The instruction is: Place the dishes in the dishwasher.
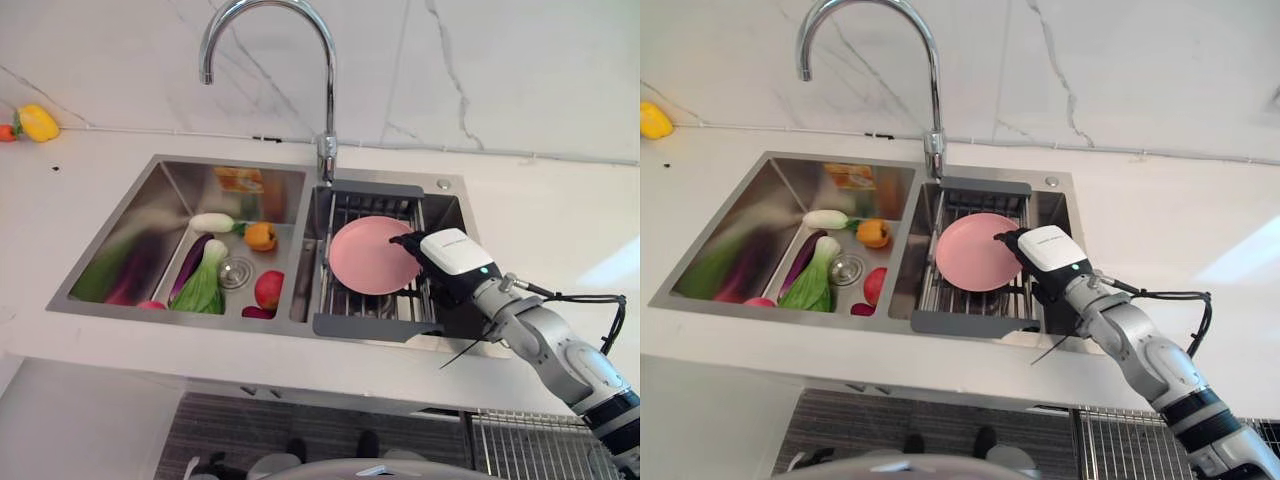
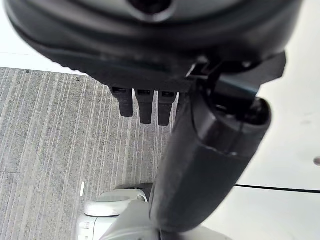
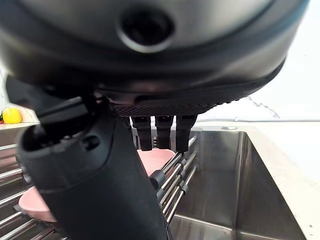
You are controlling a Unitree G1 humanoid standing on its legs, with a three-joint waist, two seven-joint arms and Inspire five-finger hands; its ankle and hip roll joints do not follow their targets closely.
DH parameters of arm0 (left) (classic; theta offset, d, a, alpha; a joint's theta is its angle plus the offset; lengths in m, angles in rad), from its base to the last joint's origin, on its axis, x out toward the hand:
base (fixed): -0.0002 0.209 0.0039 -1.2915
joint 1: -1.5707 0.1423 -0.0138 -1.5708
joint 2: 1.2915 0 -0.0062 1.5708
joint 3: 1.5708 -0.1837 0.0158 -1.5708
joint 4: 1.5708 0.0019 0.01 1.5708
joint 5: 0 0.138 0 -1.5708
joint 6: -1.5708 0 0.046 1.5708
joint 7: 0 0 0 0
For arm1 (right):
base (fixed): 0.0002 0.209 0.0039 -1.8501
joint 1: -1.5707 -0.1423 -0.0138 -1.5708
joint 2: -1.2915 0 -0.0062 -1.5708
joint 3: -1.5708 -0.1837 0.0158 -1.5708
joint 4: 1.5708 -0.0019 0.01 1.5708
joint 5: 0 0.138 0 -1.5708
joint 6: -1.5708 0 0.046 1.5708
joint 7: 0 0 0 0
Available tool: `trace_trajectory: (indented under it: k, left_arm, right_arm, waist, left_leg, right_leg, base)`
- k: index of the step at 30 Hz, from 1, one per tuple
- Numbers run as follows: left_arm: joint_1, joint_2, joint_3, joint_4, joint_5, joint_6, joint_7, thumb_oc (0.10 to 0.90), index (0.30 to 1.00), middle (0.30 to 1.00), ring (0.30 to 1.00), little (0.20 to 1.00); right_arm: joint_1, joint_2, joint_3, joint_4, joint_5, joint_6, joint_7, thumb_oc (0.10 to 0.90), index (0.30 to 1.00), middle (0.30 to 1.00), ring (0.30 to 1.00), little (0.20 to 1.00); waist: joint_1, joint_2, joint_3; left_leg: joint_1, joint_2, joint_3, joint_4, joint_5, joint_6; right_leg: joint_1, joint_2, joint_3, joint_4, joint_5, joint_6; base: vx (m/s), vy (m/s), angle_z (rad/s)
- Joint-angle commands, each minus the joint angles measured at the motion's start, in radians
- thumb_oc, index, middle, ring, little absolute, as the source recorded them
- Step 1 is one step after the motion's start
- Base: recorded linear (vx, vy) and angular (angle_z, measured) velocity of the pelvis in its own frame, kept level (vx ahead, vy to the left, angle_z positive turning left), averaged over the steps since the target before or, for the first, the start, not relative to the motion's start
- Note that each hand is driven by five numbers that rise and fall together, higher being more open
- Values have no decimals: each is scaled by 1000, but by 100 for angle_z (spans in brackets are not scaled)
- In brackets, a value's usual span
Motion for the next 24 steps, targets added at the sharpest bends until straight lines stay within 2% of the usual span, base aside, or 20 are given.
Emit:
trace_trajectory:
  k: [1, 10, 14, 18, 20, 24]
  left_arm:
    - [-59, 11, -60, 57, 36, -5, 37, 800, 900, 900, 900, 900]
    - [-63, 5, -73, 52, 37, -8, 74, 800, 900, 900, 900, 900]
    - [-63, 4, -78, 47, 38, -8, 82, 800, 900, 900, 900, 900]
    - [-62, 1, -83, 40, 38, -7, 97, 800, 900, 900, 900, 900]
    - [-60, 0, -85, 33, 31, -7, 118, 800, 900, 900, 900, 900]
    - [-57, -3, -82, 26, 24, -4, 132, 800, 900, 900, 900, 900]
  right_arm:
    - [-68, 43, 1, -44, -25, -12, -125, 400, 300, 300, 300, 300]
    - [-70, 114, -2, -26, -72, 13, -263, 400, 300, 300, 300, 300]
    - [-71, 129, -9, -30, -74, 17, -291, 400, 300, 300, 300, 300]
    - [-68, 152, -50, -52, -55, 30, -353, 400, 300, 300, 300, 300]
    - [-46, 204, -126, -69, 36, 37, -437, 400, 300, 300, 300, 300]
    - [-30, 267, -189, -80, 147, 31, -494, 400, 300, 300, 300, 300]
  waist:
    - [66, -23, -31]
    - [62, -9, -33]
    - [61, -6, -33]
    - [57, 1, -35]
    - [50, 5, -37]
    - [41, 12, -39]
  left_leg:
    - [-41, 38, 3, 3, -23, -62]
    - [-42, 36, 0, 3, -23, -61]
    - [-42, 37, 0, 3, -23, -61]
    - [-41, 37, 1, 3, -23, -60]
    - [-38, 37, 3, 3, -24, -59]
    - [-37, 36, 6, 3, -24, -58]
  right_leg:
    - [61, -94, 8, 17, -130, 95]
    - [64, -97, 4, 17, -133, 94]
    - [63, -98, 3, 17, -133, 95]
    - [65, -99, 3, 17, -134, 95]
    - [66, -101, 3, 17, -135, 95]
    - [65, -102, 7, 17, -134, 95]
  base:
    - [0, 0, 0]
    - [0, 0, 0]
    - [0, 0, 0]
    - [0, 0, 0]
    - [0, 0, 0]
    - [5, 0, 2]
